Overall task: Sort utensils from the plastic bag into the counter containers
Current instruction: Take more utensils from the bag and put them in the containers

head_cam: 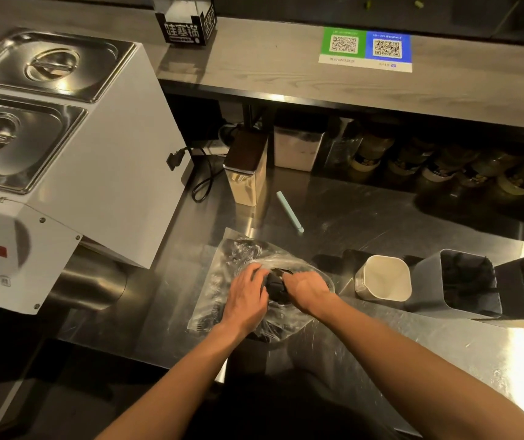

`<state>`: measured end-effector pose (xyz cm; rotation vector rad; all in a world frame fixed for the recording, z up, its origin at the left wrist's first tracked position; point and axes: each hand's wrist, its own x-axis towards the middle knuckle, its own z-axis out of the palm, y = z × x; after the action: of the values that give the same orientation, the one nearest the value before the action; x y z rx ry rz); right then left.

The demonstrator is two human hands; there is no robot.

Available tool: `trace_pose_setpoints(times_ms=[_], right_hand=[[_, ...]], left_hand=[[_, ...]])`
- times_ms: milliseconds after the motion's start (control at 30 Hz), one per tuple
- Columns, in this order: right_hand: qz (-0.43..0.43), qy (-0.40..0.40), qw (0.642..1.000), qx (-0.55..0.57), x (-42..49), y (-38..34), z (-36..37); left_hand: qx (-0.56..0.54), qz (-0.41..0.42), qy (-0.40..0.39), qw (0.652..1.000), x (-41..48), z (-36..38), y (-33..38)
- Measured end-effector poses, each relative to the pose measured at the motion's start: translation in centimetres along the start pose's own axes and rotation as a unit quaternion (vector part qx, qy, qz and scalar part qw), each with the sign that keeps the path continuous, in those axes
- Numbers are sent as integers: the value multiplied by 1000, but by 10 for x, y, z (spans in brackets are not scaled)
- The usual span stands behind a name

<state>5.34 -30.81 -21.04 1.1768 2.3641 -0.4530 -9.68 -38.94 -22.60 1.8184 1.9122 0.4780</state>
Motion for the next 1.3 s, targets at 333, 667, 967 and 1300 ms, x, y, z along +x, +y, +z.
trace_pose_setpoints(times_ms=[333, 667, 967, 1300], right_hand=[[23, 12, 1000, 0, -23, 32, -7], [37, -28, 994, 95, -44, 73, -18], [15, -107, 934, 341, -59, 97, -17], [16, -113, 818, 564, -66, 95, -29]], left_hand=[[19, -34, 14, 999, 8, 2, 12], [-9, -86, 30, 996, 19, -5, 22], [-86, -152, 39, 984, 23, -9, 33], [-130, -169, 74, 974, 32, -16, 47]])
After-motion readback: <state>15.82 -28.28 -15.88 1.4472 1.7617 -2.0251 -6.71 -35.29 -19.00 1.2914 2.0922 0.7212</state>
